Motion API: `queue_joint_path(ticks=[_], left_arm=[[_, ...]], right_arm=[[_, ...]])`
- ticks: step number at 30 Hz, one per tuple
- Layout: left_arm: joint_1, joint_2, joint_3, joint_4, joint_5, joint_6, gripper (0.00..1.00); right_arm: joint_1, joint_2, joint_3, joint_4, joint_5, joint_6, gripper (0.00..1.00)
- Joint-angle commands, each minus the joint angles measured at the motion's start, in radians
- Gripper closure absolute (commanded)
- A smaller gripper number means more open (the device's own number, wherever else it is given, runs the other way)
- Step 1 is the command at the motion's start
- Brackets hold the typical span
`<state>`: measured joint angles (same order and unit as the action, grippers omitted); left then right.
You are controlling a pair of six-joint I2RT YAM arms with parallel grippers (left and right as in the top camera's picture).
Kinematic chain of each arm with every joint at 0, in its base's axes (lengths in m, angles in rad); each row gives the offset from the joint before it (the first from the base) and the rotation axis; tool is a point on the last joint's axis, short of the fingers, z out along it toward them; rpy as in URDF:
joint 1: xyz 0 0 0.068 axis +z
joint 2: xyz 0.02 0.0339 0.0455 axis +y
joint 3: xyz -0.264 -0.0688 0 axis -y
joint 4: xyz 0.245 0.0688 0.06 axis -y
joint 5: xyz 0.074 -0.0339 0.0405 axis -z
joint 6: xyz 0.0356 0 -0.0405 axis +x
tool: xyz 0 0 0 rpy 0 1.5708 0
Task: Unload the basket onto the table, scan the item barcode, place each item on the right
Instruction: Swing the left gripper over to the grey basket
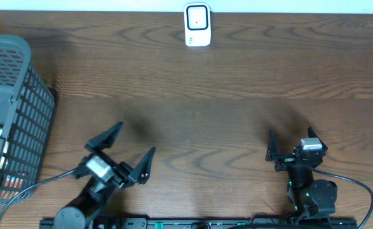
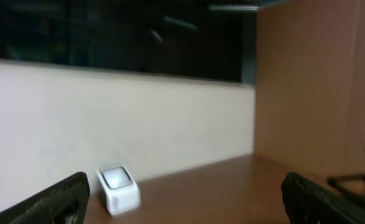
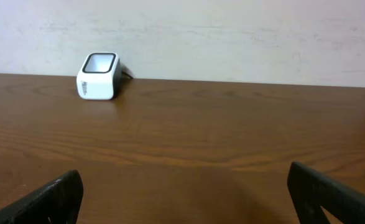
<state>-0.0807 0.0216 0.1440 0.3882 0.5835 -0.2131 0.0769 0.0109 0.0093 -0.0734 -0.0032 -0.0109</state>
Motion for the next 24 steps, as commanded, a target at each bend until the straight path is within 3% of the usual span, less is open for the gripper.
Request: queue_joint_path(ticks=[1, 4, 9, 12, 17, 24], left_arm=[[-0.003, 0.042, 0.136, -0.037, -0.074, 0.068, 0.03], [-0.003, 0.140, 0.307, -0.237, -0.077, 0.109, 0.03], [-0.003, 0.417, 0.681, -0.807, -0.240, 0.135, 0.03], [-0.003, 0.592, 0.884, -1.094, -0.254, 0.207, 0.02], [-0.003, 0.755, 1.038, -1.255, -0.250, 0.145, 0.03], [-0.003, 0.812, 1.139, -1.209, -0.232, 0.215, 0.03]], right_arm=[[0.000, -0.005, -0.004, -0.002, 0.001, 0.010, 0.01], [0.000, -0.005, -0.004, -0.002, 0.001, 0.010, 0.01], [0.000, -0.005, -0.004, -0.002, 0.001, 0.010, 0.01], [0.000, -0.005, -0.004, -0.002, 0.001, 0.010, 0.01], [0.000, -0.005, -0.004, -0.002, 0.001, 0.010, 0.01], [0.000, -0.005, -0.004, -0.002, 0.001, 0.010, 0.01]])
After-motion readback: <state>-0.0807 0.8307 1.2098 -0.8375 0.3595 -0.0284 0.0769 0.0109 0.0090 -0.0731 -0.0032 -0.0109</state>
